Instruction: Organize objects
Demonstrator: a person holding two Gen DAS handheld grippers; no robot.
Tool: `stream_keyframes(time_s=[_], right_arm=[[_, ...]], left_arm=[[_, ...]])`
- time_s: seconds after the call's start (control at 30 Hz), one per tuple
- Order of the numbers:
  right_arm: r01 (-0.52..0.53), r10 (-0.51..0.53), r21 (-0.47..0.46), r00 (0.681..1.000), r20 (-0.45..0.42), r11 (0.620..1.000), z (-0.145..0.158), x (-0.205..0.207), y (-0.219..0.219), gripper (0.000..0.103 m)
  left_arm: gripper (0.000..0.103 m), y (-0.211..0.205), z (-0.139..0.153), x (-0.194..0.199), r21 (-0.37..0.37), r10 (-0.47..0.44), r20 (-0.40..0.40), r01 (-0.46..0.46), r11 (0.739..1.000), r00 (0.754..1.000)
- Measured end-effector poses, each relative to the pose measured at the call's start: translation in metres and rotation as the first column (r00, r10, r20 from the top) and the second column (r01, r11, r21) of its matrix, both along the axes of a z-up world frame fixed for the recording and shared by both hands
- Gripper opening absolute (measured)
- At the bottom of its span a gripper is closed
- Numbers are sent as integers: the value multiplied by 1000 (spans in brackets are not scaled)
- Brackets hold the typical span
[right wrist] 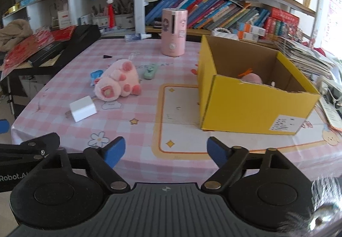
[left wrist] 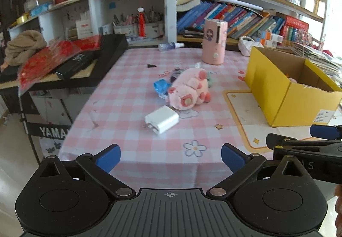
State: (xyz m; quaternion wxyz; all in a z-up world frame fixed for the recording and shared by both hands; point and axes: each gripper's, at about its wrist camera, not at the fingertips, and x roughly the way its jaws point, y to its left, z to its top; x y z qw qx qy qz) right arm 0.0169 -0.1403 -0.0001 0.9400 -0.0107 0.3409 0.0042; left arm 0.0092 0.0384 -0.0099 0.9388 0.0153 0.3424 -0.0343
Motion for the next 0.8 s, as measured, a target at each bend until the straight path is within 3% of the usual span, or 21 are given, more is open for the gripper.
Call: stream_keyframes(time_s=[0.37, 0.8], right_arm=[[51, -51, 8, 999, 2, 999, 2, -4, -13, 89], [12, -12, 0, 1000, -25, 1000, -3, 13, 0, 90]], left_arm=[[101, -6, 0, 1, -23, 0, -3, 0, 1000, 1000], [103, 6, -2, 14, -8, 60, -4, -60, 998, 998]])
